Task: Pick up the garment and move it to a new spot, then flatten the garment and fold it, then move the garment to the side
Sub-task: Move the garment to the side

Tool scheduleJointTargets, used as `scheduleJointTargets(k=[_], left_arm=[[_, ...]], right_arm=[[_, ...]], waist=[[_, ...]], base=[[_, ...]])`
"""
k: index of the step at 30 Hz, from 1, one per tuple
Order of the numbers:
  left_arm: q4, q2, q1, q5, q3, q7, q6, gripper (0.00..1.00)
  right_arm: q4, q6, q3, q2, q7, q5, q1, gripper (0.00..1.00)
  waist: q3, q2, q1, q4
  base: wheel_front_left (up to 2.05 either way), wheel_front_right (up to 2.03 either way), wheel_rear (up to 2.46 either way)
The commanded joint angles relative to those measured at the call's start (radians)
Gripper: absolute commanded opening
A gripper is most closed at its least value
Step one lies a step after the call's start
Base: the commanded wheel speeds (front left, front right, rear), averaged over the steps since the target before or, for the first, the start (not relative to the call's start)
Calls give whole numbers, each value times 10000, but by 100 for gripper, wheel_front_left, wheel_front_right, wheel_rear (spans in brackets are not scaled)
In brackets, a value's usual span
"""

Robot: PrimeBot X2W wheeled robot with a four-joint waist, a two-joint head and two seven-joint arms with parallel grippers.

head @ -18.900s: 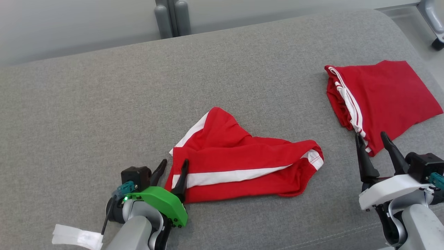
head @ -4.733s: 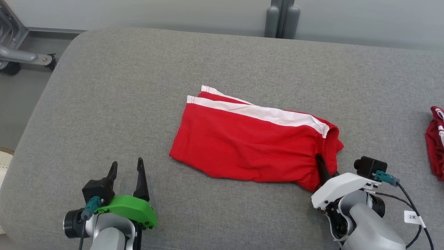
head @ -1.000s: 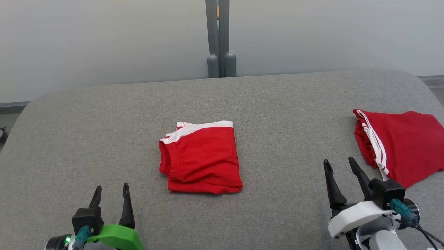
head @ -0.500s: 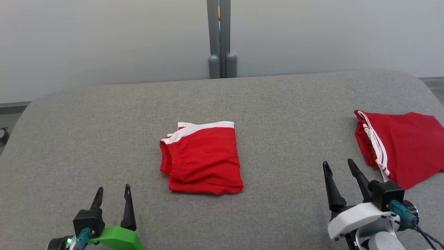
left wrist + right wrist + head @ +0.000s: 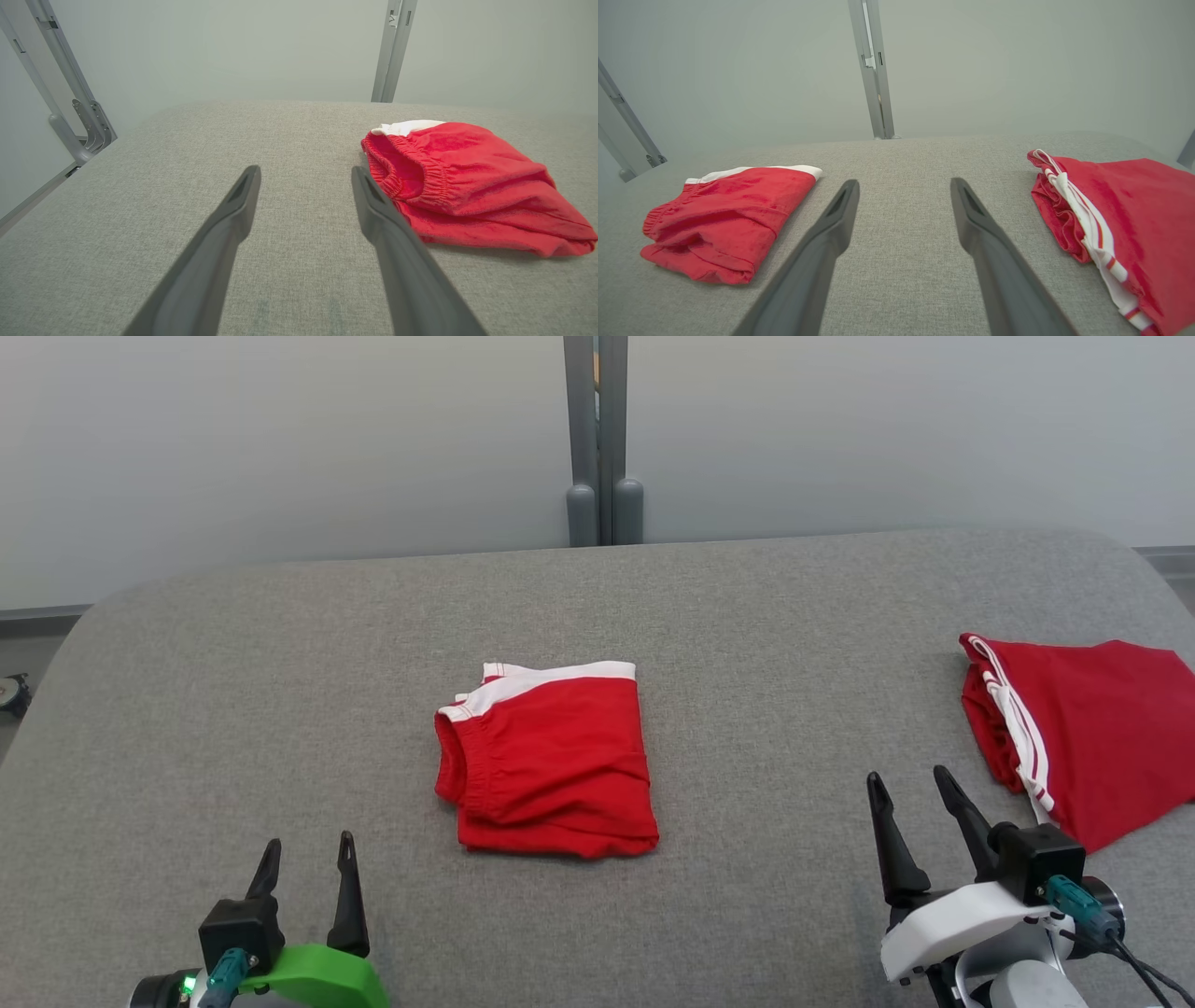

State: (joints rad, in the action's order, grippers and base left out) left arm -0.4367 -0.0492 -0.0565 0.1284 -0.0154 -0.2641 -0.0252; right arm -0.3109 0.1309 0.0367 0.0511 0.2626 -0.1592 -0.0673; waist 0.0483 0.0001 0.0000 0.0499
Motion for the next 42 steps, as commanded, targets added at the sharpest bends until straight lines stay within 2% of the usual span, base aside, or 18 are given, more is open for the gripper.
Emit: scheduleJointTargets(k=[1,11,21,30,36,42], left_arm=[[14,-37,106,33,-5,10,31,100],[118,-37,34,151,-180,10,74,100],[266,-35,-162,177,-680,9,9,100],[557,-27,-590,474,-1378,10,70,100],[619,-27,-824,714,-1756,10,185,100],[702,-27,-931,844,-1960,9,311,100]], right_arm=[[-25,-7,-22,13,24,8,39,100],[-86,-7,113,10,25,-122,-73,100],[-716,-7,563,13,24,-518,-513,100],[-2206,-5,634,211,24,-948,-1836,100],[-3337,-5,929,511,24,-1320,-2780,100],[-4643,-7,1502,660,24,-2335,-3618,100]], waist=[[-6,-1,0,15],[-166,-1,0,358],[-616,-1,0,1722],[-1726,-1,0,3208],[-2278,-1,0,3864],[-2554,-1,0,4357]], base=[[0,0,0],[0,0,0],[0,0,0],[0,0,0],[0,0,0],[0,0,0]])
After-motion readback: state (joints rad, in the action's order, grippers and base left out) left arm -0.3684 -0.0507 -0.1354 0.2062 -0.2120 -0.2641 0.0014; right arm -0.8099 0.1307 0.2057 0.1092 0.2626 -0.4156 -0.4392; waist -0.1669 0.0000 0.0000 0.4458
